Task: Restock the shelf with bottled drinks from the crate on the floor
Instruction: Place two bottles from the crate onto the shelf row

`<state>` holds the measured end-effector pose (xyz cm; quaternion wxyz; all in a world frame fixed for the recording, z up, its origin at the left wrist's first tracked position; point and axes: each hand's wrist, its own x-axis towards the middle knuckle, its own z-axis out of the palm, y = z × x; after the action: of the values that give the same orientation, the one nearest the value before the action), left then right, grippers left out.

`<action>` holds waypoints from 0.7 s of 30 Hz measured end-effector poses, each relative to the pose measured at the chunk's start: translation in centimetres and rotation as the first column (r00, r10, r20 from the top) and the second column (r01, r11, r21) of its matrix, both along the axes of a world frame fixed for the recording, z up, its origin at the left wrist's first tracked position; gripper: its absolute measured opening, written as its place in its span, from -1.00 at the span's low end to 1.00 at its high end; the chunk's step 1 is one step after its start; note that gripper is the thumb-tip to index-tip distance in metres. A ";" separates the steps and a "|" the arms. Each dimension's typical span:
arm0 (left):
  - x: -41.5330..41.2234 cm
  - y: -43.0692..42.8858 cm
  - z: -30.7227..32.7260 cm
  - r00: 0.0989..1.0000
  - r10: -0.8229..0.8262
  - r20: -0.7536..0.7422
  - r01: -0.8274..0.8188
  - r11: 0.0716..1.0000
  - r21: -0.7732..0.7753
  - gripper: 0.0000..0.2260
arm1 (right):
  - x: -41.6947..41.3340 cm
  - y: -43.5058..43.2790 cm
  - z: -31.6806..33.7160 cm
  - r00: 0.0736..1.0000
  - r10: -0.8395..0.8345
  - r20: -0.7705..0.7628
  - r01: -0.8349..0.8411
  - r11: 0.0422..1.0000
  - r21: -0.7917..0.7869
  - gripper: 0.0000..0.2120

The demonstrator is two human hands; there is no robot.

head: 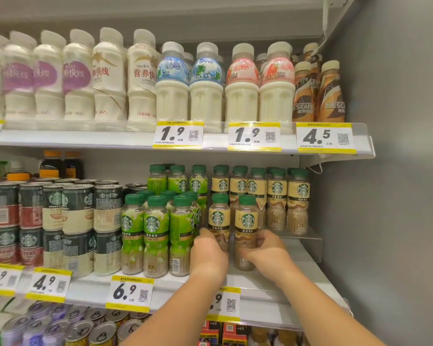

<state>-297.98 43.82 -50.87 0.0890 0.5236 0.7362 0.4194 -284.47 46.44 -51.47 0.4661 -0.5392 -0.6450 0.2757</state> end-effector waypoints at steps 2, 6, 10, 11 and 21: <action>0.0 0.0 0.0 1.000 0.008 -0.029 -0.008 1.000 0.007 -0.65 | -0.2 0.1 0.1 1.000 -0.007 0.012 0.007 1.000 0.003 -0.73; 0.0 0.0 0.3 0.998 0.011 -0.061 -0.011 1.000 0.001 -0.67 | -0.4 0.0 0.5 1.000 0.008 0.030 -0.008 1.000 0.006 -0.76; 0.1 -0.1 0.2 0.996 -0.002 -0.094 0.002 1.000 -0.009 -0.61 | -0.9 0.1 0.5 0.999 -0.006 0.035 0.006 1.000 0.002 -0.77; 0.0 -0.1 0.3 0.996 -0.006 -0.094 0.005 1.000 -0.011 -0.60 | -1.0 0.1 0.5 0.999 -0.004 0.040 0.004 1.000 0.005 -0.77; -0.3 -0.8 0.8 0.997 -0.045 -0.059 0.041 0.997 -0.068 -0.51 | -1.4 -0.8 0.9 0.996 -0.026 0.091 0.027 1.000 -0.007 -0.74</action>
<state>-298.25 43.06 -50.04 0.0932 0.5488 0.7406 0.3764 -285.87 45.67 -50.62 0.4377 -0.5614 -0.6572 0.2474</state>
